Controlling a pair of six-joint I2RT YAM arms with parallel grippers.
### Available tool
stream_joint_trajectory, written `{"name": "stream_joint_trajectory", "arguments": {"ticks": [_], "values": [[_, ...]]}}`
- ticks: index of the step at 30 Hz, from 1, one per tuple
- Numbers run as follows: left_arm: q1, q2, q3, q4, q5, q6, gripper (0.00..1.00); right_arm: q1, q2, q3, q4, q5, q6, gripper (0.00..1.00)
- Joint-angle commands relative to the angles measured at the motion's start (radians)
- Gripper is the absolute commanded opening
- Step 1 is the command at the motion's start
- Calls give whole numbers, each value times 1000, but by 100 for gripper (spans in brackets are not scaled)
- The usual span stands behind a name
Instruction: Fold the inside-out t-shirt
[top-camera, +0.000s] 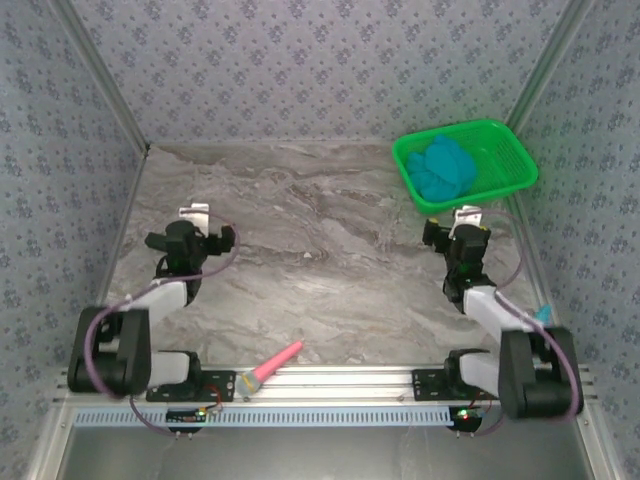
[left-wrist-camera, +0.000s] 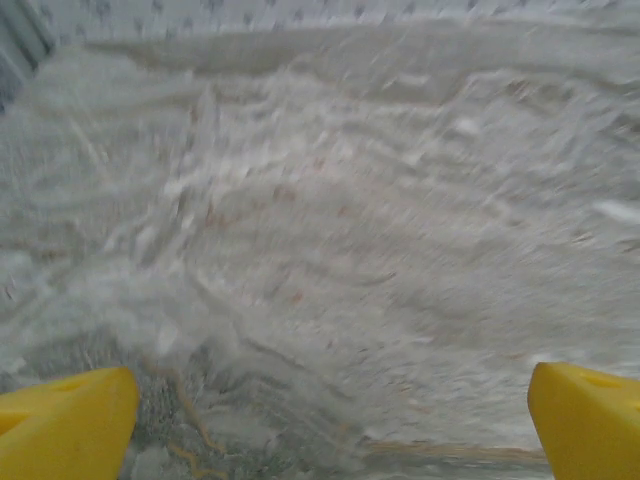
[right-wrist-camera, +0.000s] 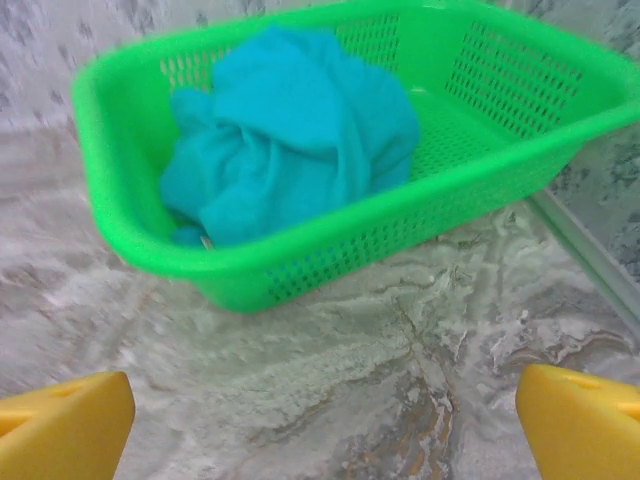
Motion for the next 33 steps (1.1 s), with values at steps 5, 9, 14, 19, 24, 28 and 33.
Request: {"name": "stream_joint_trajectory", "arguments": {"ticks": [5,9,14,19,24,28,33], "values": [[-45,-256,213,-497,-129,-487,100,-98,-13,302,-483,-137,237,100],[-53,-245,328,-622,77,-684,100,-123,242,592,-689,-100,191,100],[-199,-179,506,-900,55,-589,100,-159,475,836,-746,-122,189,100],[-254,-174,521,-1044,96,-547,100,-150,698,1008,-785,-215,198,99],[-258,-216,440,-1072,143,-562,100,-160,924,1208,-842,-236,204,90],[-265,-229,391,-1069,202,-588,100,-139,1020,1320,-887,-271,171,76],[-278,-228,362,-1036,223,-610,100,-129,1008,1344,-906,-282,140,6]]}}
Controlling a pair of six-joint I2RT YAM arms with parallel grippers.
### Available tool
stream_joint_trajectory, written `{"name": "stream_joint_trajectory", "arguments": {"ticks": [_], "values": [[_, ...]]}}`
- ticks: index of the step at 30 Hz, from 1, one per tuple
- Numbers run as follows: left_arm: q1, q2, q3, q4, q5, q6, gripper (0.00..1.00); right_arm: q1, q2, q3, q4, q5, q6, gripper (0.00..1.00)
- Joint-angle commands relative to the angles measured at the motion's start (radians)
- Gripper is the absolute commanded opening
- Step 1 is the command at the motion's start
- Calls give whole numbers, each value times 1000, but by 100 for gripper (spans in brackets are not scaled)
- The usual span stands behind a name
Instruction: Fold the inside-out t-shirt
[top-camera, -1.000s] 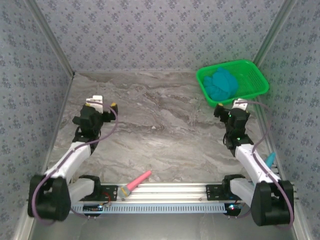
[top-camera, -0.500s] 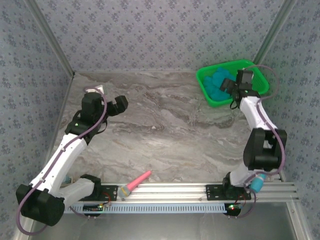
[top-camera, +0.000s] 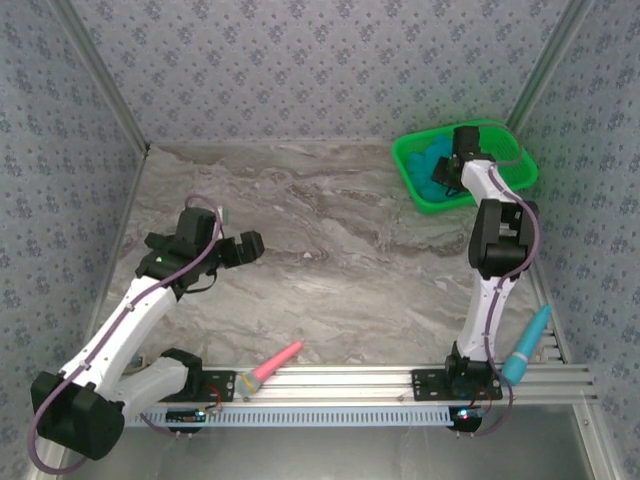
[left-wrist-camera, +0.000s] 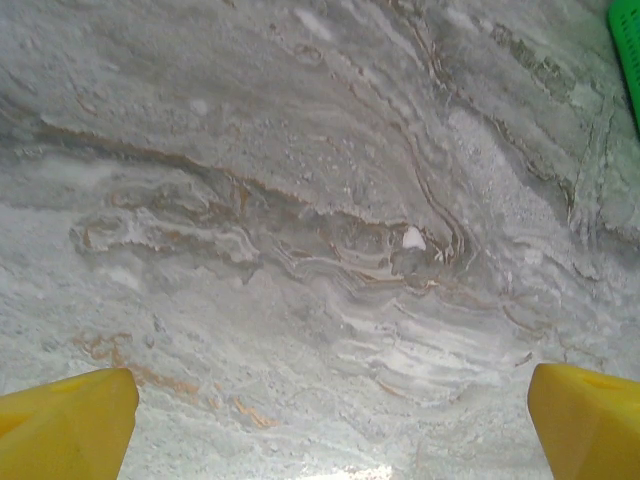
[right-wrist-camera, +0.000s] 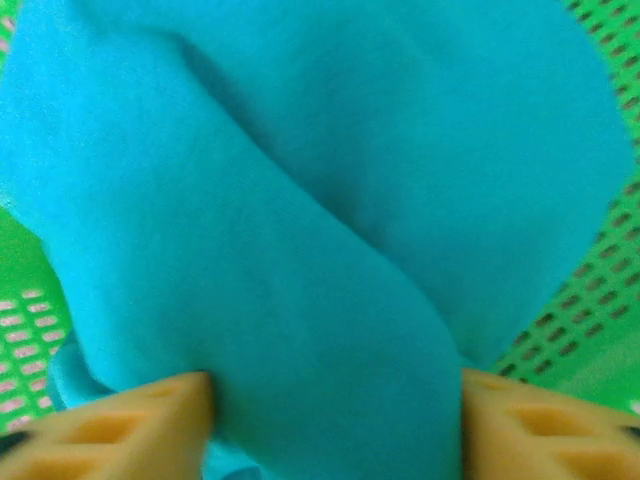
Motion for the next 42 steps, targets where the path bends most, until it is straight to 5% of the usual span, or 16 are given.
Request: {"name": "stream_joint_trajectory", "arguments": {"ticks": [1,13,19,27,31,35,42], "values": [[-13,-15,0,12,49,-23,100,17,-74,17,-41,-30,-37,0],[-32,20,37,158,115,0,100,150,-574,17,85,-71,-60,0],[-32,44,55,206,122,-5,100,340,-606,217,30,-142,-119,0],[-31,35,11,244,79,-23,100,566,-506,47,62,-183,-97,0],[-27,40,-5,232,75,-16,100,657,-387,-34,-25,-208,-86,41],[-25,61,-29,249,95,13,100,649,-373,-71,-134,-75,-117,54],[-94,300,37,273,60,47,100,365,-410,-149,-160,93,-138,67]]}}
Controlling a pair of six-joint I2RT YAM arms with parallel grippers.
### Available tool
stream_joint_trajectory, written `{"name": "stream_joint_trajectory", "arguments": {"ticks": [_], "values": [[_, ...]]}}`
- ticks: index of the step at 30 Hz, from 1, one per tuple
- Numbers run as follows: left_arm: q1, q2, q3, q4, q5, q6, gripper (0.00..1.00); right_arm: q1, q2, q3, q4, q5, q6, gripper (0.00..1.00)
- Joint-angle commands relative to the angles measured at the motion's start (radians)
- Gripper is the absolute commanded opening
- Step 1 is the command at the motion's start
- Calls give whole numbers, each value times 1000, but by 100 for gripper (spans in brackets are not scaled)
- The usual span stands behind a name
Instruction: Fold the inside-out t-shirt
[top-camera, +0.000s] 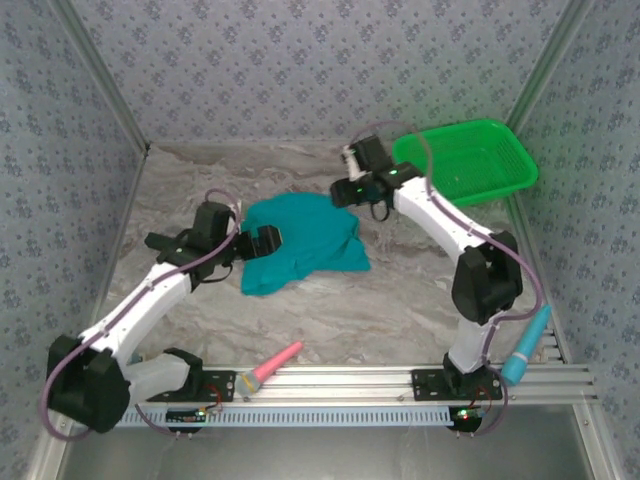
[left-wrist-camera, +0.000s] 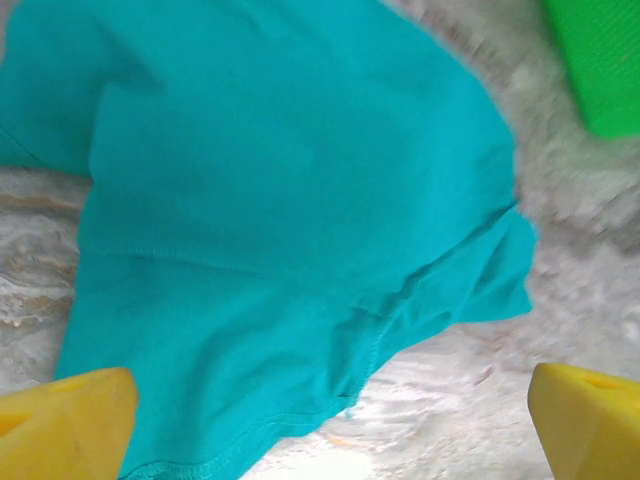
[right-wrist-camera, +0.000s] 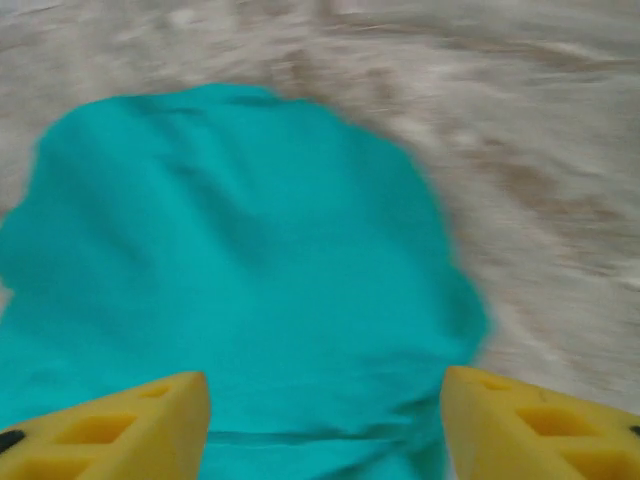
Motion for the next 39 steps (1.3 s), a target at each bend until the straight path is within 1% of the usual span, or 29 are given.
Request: {"name": "stream_joint_trajectory", "arguments": {"ticks": [1,2,3,4,5,8,11,13,15,16,17,19,21,24,25,27,30,31,34,36,37,38,39], "values": [[-57,134,94,1,-56,53,100,-155,-42,-20,-5,118,-27,67],[-81,173,133,-36,-127,57,100,-186,-27,-23,1,111,-30,67],[-117,209,170,-80,-266,53,100,-221,-3,-20,1,105,-32,67],[-158,229,178,-68,-352,74,100,-246,27,-15,1,103,-29,67],[-179,245,177,-43,-381,88,100,-263,53,-4,-2,93,-31,66],[-185,309,190,-4,-319,83,100,-283,131,46,-71,22,-34,62],[-188,353,221,-62,-303,79,100,-270,127,16,-74,-60,-77,62],[-186,359,202,-61,-297,76,100,-271,125,-1,-71,-79,-110,59],[-186,358,177,-41,-285,73,100,-269,133,-6,-79,-34,-157,54],[-187,356,170,-37,-276,72,100,-268,142,-1,-94,13,-173,51],[-186,357,168,-39,-267,70,100,-267,147,7,-115,64,-172,47],[-186,356,165,-50,-253,60,100,-266,141,13,-171,177,-154,35],[-186,350,153,-42,-240,51,100,-259,101,-39,-163,212,-171,30],[-186,347,145,-40,-216,56,100,-234,27,-139,-125,179,-215,28],[-185,345,147,-46,-214,58,100,-229,12,-153,-125,184,-191,26],[-186,339,142,-50,-211,60,100,-230,-2,-166,-112,148,-117,22],[-186,329,130,-44,-209,69,100,-219,7,-175,-56,21,14,18],[-186,325,131,-48,-211,75,100,-207,21,-163,-47,8,77,17],[-186,304,126,-69,-227,73,100,-159,95,-73,-81,32,275,18],[-186,287,105,-54,-229,66,100,-131,141,-11,-88,41,345,18],[-186,278,96,-47,-229,62,100,-117,167,30,-98,72,405,23],[-184,272,92,-47,-229,58,100,-113,183,57,-102,76,428,30],[-184,265,92,-53,-227,56,100,-110,201,99,-98,57,460,42]]}}
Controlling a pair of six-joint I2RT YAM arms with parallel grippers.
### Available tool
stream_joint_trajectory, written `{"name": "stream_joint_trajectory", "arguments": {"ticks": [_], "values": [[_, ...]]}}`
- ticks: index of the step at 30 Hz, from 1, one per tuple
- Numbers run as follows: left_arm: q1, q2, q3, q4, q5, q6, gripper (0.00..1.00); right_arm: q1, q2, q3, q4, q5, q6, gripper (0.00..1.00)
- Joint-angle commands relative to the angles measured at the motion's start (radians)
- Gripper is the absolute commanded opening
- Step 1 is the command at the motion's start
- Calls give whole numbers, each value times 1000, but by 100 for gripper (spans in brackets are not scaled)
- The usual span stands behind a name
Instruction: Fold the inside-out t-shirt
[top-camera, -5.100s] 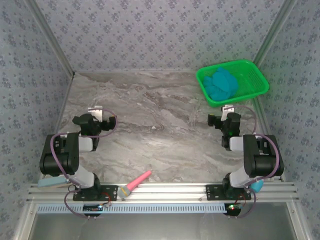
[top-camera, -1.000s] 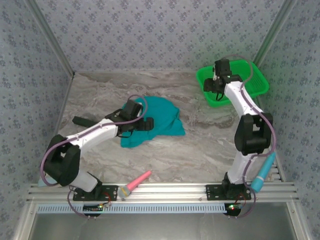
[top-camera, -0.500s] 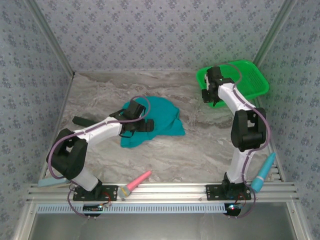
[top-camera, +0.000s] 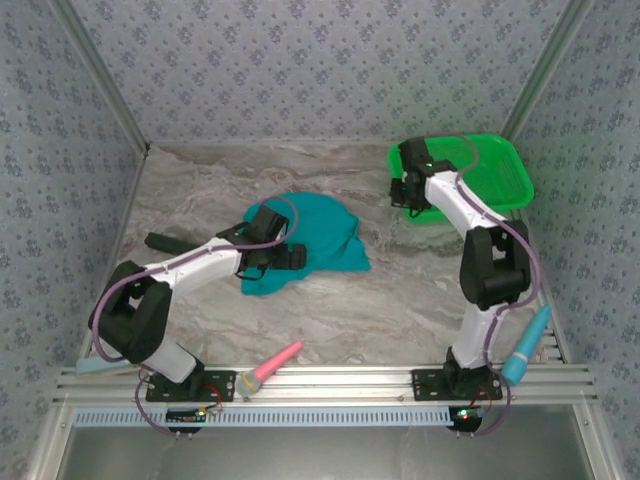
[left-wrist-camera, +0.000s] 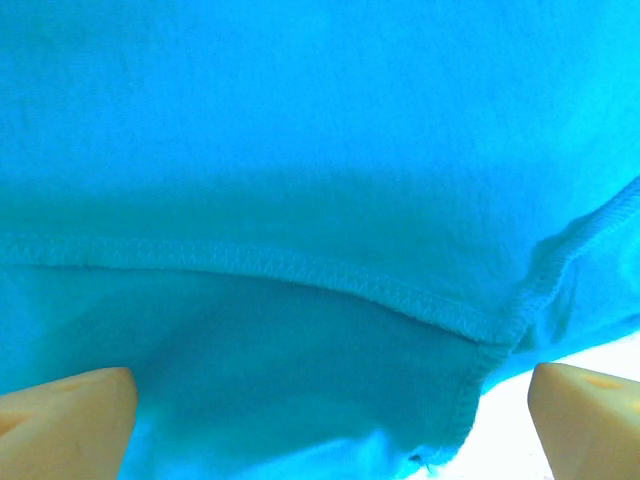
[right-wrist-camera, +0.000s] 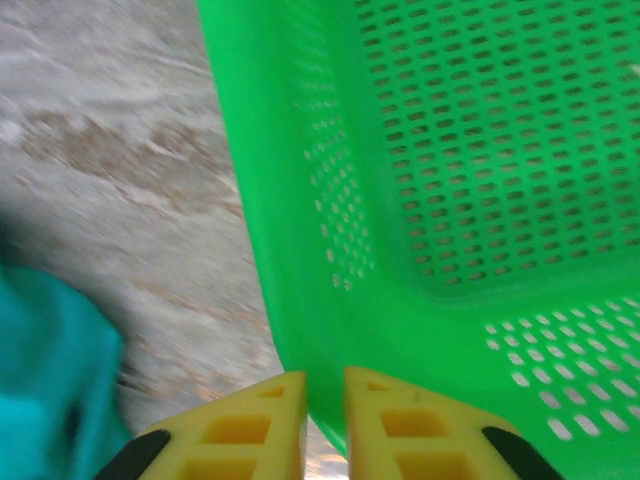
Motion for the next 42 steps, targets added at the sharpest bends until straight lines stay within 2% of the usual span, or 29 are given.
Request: {"name": "stream_joint_trajectory", "arguments": {"ticks": [1,3,4,5,8,12,14,16,17,21,29,31,32,35,38,42], "values": [[3,-45,-15,-23,-3,-5,100,17,57,106,-29,-30,241,42],[3,-61,-26,-17,-5,-9,100,-9,54,120,63,-139,270,43],[3,-68,-34,-6,-2,-10,100,-29,52,131,125,-224,245,43],[3,-72,-39,3,1,-8,100,-46,53,171,107,-266,190,46],[3,-72,-30,-6,11,-2,100,-66,31,260,-38,-175,-58,51],[4,-77,-40,0,40,-2,100,-116,-124,77,-41,-239,-588,54],[3,-81,-39,-4,55,10,100,-139,-206,-82,-6,-248,-794,57],[3,-85,-38,-17,59,18,100,-160,-241,-165,-3,-249,-890,60],[4,-89,-41,-19,62,21,100,-169,-243,-181,-16,-238,-916,65],[3,-99,-60,6,77,25,100,-178,-229,-232,-40,-254,-1034,67],[2,-101,-64,23,89,-1,100,-179,-84,-176,-15,-198,-1111,60],[3,-108,-61,11,82,-7,100,-180,-65,-147,-18,-227,-1094,55],[1,-114,-69,17,79,-12,100,-184,-50,-122,-34,-256,-1085,49],[2,-126,-83,35,77,-23,100,-197,-15,-84,-24,-310,-979,35],[3,-130,-70,9,75,-28,100,-200,24,-50,24,-300,-818,25],[1,-129,-72,18,79,-34,100,-201,111,52,25,-225,-744,25]]}}
